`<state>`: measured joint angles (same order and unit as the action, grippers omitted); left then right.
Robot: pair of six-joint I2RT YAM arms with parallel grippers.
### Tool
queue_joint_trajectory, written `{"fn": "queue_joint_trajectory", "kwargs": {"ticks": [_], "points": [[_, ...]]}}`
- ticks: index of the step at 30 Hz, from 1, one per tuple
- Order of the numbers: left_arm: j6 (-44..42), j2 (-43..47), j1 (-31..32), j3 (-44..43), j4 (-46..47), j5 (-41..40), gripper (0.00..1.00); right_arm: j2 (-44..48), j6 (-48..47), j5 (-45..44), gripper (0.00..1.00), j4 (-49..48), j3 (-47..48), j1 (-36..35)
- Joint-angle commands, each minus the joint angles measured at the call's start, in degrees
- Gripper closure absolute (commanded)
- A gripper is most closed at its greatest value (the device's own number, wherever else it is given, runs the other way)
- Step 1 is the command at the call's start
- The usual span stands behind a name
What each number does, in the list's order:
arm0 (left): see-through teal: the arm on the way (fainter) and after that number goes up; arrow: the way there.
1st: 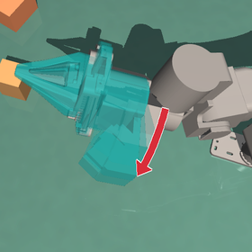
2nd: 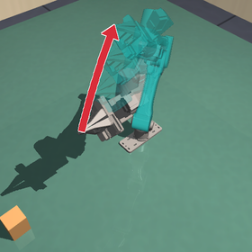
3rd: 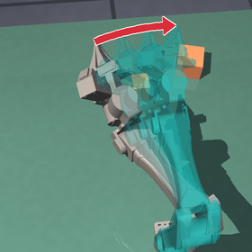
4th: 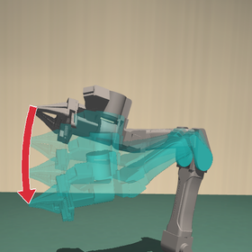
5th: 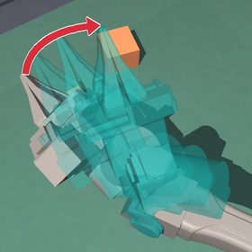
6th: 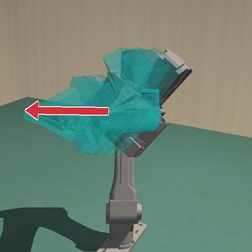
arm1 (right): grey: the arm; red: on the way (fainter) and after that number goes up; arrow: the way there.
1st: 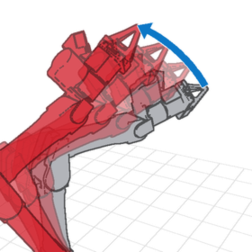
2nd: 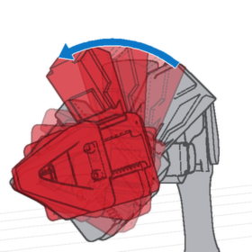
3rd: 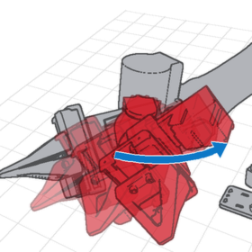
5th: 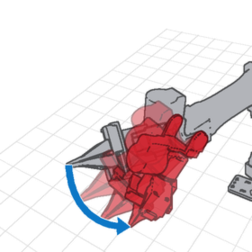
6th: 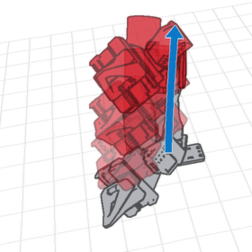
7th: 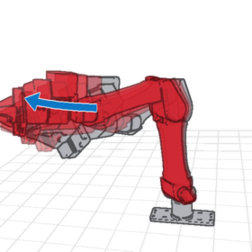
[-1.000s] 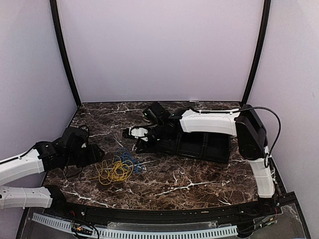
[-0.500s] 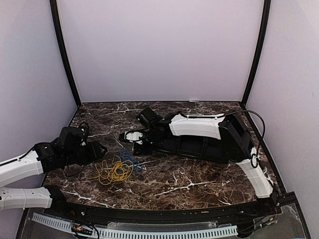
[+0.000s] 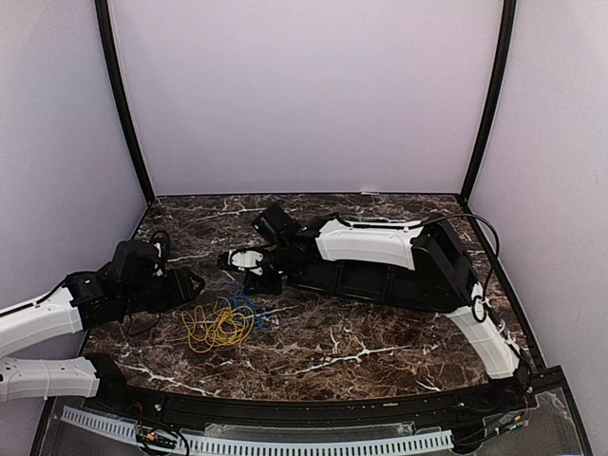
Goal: Untangle the cables
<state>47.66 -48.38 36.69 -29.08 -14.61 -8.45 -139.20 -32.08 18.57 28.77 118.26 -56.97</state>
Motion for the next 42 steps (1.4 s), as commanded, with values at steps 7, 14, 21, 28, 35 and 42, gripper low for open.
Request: {"fn": "queue_joint_trajectory", "kwargs": {"ticks": [7, 14, 21, 28, 35, 42], "points": [[-3.7, 3.2, 0.3, 4.9, 6.2, -2.5, 0.41, 2.4, 0.9, 3.3, 1.0, 0.4, 0.2, -0.4], [-13.5, 8.3, 4.3, 15.7, 32.0, 1.6, 0.38, 10.7, 2.2, 5.0, 1.0, 2.4, -3.4, -0.8], [-20.3, 8.0, 5.5, 21.8, 52.2, 4.5, 0.28, 14.9, 3.8, 6.4, 1.0, 3.6, -4.8, -1.3], [-24.8, -4.7, 6.0, 19.9, 62.6, 6.3, 0.33, 15.4, 4.6, 6.6, 1.0, 5.3, -2.6, -2.1], [-26.7, -20.8, 6.0, 17.2, 76.9, 7.1, 0.4, 18.0, 5.1, 8.7, 1.0, 5.1, -3.4, -2.5], [-24.5, -37.2, 6.0, 14.9, 86.0, 4.1, 0.6, 22.6, 4.6, 12.7, 1.0, 6.4, -2.1, -2.5]]}}
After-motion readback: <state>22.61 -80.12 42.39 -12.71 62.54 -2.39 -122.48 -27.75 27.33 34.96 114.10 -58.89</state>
